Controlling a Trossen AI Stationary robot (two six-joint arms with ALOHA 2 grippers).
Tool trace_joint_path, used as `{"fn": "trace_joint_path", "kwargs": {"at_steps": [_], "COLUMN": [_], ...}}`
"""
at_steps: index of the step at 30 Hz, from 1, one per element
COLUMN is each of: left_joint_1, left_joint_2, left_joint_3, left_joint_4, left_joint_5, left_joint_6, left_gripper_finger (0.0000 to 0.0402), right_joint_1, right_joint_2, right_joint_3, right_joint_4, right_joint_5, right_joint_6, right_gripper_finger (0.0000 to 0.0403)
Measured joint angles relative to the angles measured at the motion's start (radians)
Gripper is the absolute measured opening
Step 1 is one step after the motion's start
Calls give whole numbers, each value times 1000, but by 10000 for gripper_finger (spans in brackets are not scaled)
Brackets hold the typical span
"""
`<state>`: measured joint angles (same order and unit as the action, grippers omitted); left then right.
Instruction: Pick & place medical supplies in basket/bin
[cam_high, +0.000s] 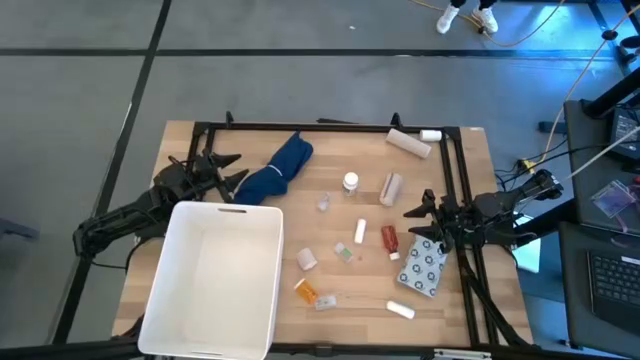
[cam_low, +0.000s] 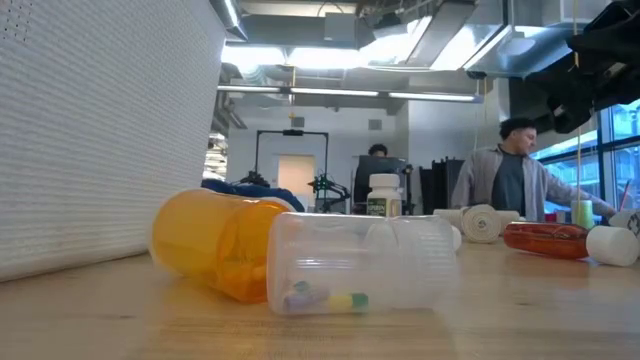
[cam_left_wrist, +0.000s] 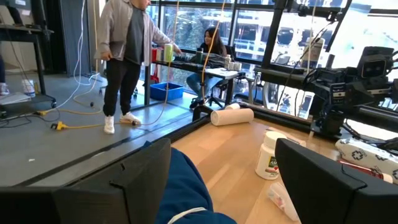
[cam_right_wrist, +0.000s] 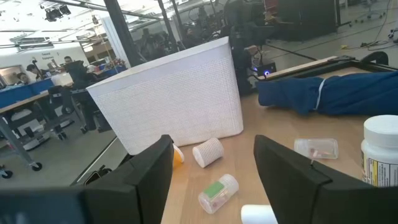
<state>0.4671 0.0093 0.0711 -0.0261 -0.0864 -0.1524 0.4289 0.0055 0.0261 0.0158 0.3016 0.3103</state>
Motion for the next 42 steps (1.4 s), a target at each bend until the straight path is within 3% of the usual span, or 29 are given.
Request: {"fn": "trace_joint_path", "kwargs": {"at_steps": [42], "left_joint_1": [0], "left_joint_2": [0], "left_joint_3": [0], "left_joint_4": [0], "left_joint_5": [0], "left_joint_6": [0], "left_gripper_finger": [283], "right_joint_1": [-1], "right_joint_2": [0], "right_joint_3": [0], "right_joint_4": [9], "right_joint_5": [18], "right_joint_6": [-33], "right_gripper_finger": [225]}}
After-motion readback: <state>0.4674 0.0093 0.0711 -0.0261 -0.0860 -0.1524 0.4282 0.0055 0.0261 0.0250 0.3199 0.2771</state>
